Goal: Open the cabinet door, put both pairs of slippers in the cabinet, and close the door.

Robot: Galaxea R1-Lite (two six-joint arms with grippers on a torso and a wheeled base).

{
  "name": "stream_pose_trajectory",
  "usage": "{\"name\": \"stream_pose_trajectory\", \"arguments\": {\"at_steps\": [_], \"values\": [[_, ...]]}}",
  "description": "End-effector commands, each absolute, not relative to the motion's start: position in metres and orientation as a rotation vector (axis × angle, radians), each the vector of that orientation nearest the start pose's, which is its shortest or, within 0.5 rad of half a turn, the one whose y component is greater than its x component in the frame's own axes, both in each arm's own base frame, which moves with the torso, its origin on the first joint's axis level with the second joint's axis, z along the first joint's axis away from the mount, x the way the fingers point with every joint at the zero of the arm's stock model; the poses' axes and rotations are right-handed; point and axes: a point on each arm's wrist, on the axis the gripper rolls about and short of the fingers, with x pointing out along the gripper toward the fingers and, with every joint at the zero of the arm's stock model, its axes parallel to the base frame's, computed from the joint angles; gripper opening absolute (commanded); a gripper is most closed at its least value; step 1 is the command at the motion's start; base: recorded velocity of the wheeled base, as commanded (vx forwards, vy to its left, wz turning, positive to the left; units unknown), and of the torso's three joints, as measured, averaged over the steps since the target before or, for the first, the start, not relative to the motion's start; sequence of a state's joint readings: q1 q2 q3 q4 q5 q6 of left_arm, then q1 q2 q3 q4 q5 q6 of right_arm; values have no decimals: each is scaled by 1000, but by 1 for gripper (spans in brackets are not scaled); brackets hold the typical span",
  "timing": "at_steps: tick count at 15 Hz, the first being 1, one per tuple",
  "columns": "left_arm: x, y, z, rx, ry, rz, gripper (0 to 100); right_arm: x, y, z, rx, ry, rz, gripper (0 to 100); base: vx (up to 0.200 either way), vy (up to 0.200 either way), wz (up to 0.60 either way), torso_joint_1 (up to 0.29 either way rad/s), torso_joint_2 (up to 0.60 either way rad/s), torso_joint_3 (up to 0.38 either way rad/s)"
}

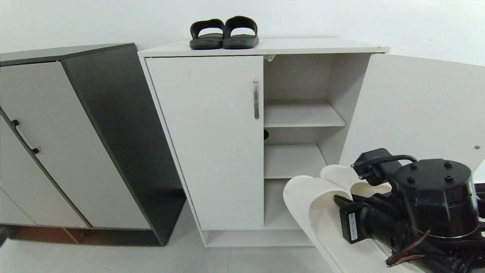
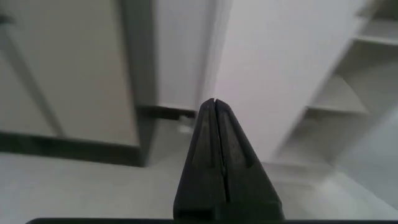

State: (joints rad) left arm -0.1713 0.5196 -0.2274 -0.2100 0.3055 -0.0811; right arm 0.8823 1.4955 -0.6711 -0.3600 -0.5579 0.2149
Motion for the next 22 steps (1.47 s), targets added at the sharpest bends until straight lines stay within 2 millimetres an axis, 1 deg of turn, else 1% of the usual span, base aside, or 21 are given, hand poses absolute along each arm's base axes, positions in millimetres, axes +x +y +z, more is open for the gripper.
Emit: {"name": "stream_pose_trajectory", "arguments": {"at_steps": [1,2,3,4,5,6,9,12,15,21,22], "values": [[-18,6,84,-29,5,341,0,165,182,171,-113,402,277,0,0,0,0,0,0,0],[-24,5,78,-27,-12,205,0,166,183,169,-118,408,278,0,0,0,0,0,0,0],[-23,3,79,-36,-39,108,0,165,184,167,-124,416,286,0,0,0,0,0,0,0],[-23,2,80,-37,-46,64,0,165,185,165,-128,421,292,0,0,0,0,0,0,0],[-23,-1,75,15,4,-41,0,163,187,163,-126,418,309,0,0,0,0,0,0,0],[-23,-2,75,64,4,-78,0,163,189,164,-114,404,313,0,0,0,0,0,0,0],[-23,-2,75,38,5,-77,0,163,190,163,-114,404,318,0,0,0,0,0,0,0],[-23,-1,75,29,4,-68,0,158,198,164,-67,353,385,0,0,0,0,0,0,0],[-23,-1,75,29,4,-68,0,160,202,160,-70,356,387,0,0,0,0,0,0,0],[-23,-1,75,29,5,-68,0,153,214,164,-70,343,426,0,0,0,0,0,0,0],[-23,-1,75,29,5,-68,0,154,215,161,-77,346,413,0,0,-200,0,-2,2,2]]}}
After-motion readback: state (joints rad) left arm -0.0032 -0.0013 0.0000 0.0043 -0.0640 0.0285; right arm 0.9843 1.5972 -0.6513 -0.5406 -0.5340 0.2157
